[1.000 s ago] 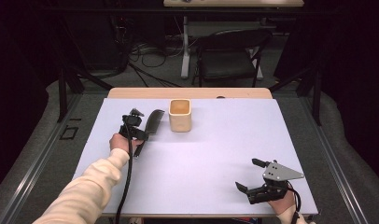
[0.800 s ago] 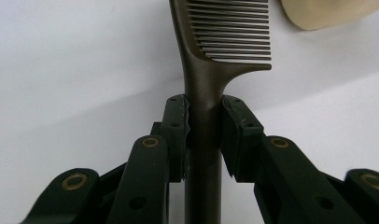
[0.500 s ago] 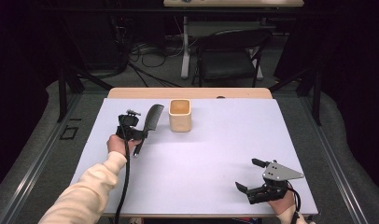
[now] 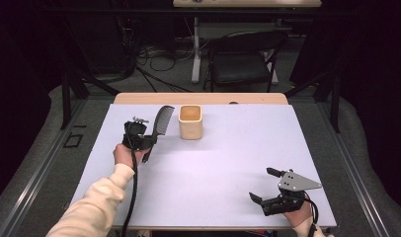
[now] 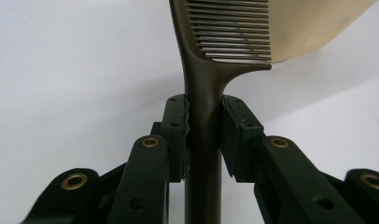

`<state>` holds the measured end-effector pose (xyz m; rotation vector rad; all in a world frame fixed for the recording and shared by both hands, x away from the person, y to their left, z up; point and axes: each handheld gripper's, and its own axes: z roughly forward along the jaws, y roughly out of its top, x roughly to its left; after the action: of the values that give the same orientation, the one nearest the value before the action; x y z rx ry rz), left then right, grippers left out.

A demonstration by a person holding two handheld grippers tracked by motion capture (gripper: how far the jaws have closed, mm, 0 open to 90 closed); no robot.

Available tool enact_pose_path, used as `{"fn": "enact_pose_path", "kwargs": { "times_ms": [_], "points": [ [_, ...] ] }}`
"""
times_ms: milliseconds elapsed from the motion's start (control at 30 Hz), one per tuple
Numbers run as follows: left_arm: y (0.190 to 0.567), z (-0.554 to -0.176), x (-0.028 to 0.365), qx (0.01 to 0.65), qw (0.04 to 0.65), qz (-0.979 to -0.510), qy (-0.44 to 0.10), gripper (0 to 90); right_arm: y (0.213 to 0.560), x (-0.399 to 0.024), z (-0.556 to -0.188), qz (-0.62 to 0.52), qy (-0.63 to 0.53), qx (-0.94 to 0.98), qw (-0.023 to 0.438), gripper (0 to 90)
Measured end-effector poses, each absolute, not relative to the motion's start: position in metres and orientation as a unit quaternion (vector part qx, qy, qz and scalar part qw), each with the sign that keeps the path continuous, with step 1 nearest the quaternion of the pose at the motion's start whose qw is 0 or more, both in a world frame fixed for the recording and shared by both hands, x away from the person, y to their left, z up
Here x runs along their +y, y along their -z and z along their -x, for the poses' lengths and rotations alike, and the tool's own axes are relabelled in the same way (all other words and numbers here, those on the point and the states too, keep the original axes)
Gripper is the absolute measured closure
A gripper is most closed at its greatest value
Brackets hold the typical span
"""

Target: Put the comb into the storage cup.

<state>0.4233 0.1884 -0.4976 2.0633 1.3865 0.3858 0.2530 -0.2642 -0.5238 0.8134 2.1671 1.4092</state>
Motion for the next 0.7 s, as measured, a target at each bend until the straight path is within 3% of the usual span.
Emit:
{"fn": "enact_pose_path", "kwargs": {
  "times_ms": [700],
  "points": [
    [0.498, -0.408, 0.183, 0.495, 0.354, -0.767, -0.204, 72.2, 0.524, -0.264, -0.253, -0.292, -0.507, 0.782, 0.215, 0.0]
  ]
}}
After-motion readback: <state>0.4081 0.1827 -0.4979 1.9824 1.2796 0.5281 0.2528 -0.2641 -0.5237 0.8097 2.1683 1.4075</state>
